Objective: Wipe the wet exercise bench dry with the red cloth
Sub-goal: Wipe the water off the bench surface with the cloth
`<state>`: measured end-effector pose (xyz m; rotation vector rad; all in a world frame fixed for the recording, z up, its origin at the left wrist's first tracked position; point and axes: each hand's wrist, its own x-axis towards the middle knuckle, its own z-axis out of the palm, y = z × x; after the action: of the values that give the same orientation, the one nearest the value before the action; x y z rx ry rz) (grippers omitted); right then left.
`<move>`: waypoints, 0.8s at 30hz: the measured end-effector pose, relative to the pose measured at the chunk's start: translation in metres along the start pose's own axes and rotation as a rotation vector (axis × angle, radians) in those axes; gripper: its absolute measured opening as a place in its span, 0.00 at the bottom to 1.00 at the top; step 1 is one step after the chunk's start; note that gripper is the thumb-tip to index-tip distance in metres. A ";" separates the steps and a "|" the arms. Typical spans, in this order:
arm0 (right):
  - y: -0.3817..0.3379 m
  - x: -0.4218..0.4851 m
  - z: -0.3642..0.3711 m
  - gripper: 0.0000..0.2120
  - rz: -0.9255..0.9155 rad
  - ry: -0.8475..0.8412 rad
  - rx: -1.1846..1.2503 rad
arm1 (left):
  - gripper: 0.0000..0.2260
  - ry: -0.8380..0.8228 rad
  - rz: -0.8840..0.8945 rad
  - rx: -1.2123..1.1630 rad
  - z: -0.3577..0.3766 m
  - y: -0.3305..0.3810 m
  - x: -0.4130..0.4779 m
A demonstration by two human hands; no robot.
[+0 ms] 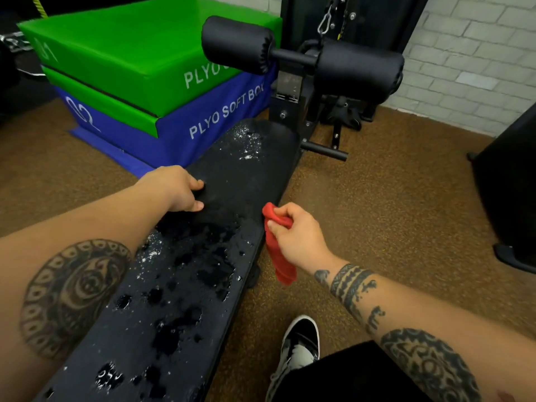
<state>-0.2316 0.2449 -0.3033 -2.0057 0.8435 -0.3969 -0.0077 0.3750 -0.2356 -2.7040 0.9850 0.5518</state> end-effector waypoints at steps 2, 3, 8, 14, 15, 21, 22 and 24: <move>0.007 -0.023 0.004 0.11 0.031 -0.064 0.061 | 0.29 -0.004 -0.007 -0.007 -0.003 0.002 -0.001; 0.009 -0.034 0.006 0.12 0.031 -0.109 0.087 | 0.29 -0.006 -0.008 -0.010 -0.004 0.002 -0.002; 0.014 -0.045 0.003 0.14 0.014 -0.157 0.176 | 0.29 0.001 0.003 -0.014 -0.003 -0.001 -0.001; 0.006 0.017 0.001 0.09 -0.097 0.120 0.100 | 0.30 -0.035 -0.003 -0.004 -0.008 -0.003 0.007; 0.007 0.031 0.000 0.08 -0.088 0.162 0.088 | 0.30 -0.044 -0.003 0.002 -0.010 -0.003 0.008; 0.002 0.131 -0.023 0.04 -0.031 0.277 -0.002 | 0.31 -0.062 0.017 0.058 -0.010 -0.005 0.013; -0.002 0.148 -0.030 0.04 -0.063 0.288 -0.068 | 0.31 -0.065 0.026 0.069 -0.008 -0.006 0.014; -0.017 0.179 -0.043 0.07 -0.147 0.324 -0.170 | 0.31 -0.076 0.038 0.088 -0.005 -0.008 0.016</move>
<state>-0.1211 0.1000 -0.2741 -2.2031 0.9562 -0.7725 0.0099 0.3706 -0.2370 -2.5731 1.0181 0.5987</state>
